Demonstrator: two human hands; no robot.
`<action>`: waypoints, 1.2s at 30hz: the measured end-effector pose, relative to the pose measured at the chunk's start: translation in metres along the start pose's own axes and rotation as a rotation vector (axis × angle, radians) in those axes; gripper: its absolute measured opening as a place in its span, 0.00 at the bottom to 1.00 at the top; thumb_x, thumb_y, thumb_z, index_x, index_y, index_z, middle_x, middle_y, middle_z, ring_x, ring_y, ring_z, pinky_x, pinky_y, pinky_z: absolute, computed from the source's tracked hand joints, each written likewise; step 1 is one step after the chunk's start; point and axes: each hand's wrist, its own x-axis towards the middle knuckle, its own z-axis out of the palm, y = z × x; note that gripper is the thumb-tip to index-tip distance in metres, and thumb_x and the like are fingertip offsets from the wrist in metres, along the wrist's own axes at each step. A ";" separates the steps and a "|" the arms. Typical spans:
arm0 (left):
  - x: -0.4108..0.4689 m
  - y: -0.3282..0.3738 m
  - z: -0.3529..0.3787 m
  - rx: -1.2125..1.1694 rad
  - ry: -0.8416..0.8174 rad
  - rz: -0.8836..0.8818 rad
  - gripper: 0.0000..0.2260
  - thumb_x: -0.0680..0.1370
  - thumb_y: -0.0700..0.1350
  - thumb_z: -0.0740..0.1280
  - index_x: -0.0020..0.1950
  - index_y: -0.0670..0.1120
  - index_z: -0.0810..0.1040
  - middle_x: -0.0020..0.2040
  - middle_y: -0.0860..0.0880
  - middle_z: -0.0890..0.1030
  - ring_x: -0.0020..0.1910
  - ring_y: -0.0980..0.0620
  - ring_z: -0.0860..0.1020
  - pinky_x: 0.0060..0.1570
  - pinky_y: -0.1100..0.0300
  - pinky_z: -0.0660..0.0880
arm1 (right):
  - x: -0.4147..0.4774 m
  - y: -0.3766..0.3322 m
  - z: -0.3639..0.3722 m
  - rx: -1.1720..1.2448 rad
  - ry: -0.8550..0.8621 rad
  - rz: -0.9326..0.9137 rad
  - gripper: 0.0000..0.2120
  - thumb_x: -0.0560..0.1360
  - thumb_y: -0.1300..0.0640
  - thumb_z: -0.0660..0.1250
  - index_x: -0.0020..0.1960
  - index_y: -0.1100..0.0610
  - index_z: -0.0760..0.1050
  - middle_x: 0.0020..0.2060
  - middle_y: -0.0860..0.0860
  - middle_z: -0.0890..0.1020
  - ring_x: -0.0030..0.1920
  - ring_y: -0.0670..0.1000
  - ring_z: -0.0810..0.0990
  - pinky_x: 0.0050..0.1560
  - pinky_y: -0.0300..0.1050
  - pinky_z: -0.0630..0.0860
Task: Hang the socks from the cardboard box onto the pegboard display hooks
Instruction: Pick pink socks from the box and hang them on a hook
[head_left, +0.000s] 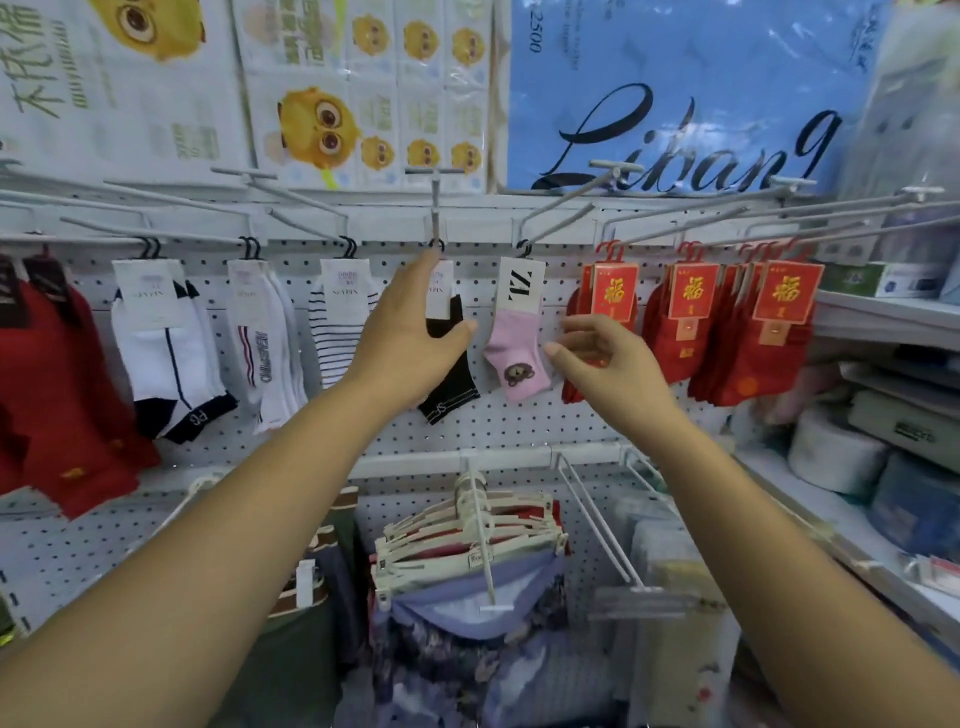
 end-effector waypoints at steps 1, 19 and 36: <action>-0.016 -0.001 0.000 -0.017 0.004 0.016 0.33 0.80 0.51 0.70 0.81 0.54 0.59 0.80 0.54 0.63 0.77 0.57 0.62 0.74 0.61 0.60 | -0.020 -0.002 0.000 -0.011 0.001 -0.019 0.19 0.77 0.47 0.72 0.65 0.49 0.77 0.54 0.43 0.83 0.55 0.42 0.81 0.55 0.38 0.77; -0.402 -0.040 -0.007 0.030 -0.427 -0.164 0.23 0.81 0.54 0.67 0.75 0.50 0.71 0.75 0.53 0.71 0.75 0.50 0.68 0.74 0.48 0.67 | -0.421 0.021 0.045 -0.124 -0.130 0.403 0.17 0.76 0.48 0.73 0.64 0.46 0.77 0.60 0.42 0.80 0.61 0.43 0.79 0.62 0.47 0.77; -0.544 0.033 0.078 0.059 -0.844 -0.190 0.25 0.78 0.56 0.63 0.73 0.47 0.74 0.73 0.48 0.75 0.73 0.45 0.71 0.71 0.43 0.69 | -0.639 0.095 -0.114 -0.350 -0.044 1.011 0.18 0.76 0.54 0.73 0.65 0.54 0.77 0.58 0.50 0.82 0.58 0.52 0.81 0.59 0.54 0.79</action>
